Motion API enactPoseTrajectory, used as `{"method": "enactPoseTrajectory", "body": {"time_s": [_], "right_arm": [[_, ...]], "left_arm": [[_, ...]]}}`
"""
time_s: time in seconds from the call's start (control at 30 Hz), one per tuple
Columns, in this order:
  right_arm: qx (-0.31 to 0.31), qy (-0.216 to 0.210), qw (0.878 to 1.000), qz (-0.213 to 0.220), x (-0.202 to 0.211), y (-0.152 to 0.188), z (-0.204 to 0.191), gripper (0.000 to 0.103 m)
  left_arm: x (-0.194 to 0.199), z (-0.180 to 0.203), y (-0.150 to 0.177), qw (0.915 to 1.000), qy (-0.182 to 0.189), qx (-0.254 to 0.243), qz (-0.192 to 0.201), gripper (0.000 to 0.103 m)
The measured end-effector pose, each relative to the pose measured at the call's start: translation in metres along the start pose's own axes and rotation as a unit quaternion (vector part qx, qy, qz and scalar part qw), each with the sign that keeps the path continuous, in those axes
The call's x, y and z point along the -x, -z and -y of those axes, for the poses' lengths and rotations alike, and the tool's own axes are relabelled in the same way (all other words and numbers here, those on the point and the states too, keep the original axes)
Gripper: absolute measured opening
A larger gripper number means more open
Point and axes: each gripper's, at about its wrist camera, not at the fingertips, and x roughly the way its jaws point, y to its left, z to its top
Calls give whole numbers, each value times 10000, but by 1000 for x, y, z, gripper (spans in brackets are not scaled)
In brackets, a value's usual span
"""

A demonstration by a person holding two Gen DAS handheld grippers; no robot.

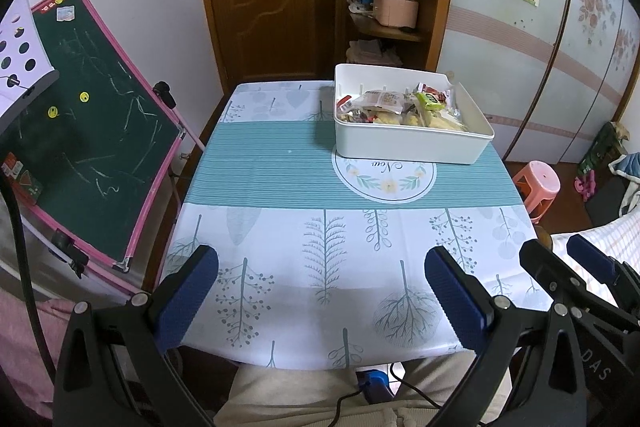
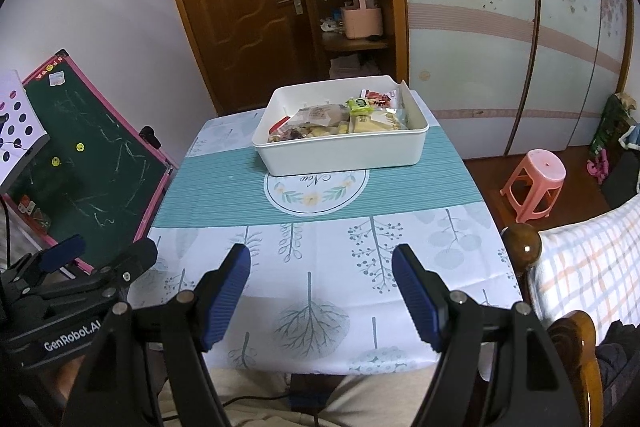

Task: Organize snacks

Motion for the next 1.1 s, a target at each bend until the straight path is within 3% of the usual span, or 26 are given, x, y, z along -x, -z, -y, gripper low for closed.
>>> {"method": "enactPoseTrajectory", "body": {"time_s": [1.1], "right_arm": [[-42,-74,9999,-68,-3,5,-5,74]], "left_arm": [[4,-3,5,10000,-52,7,7,103]]}}
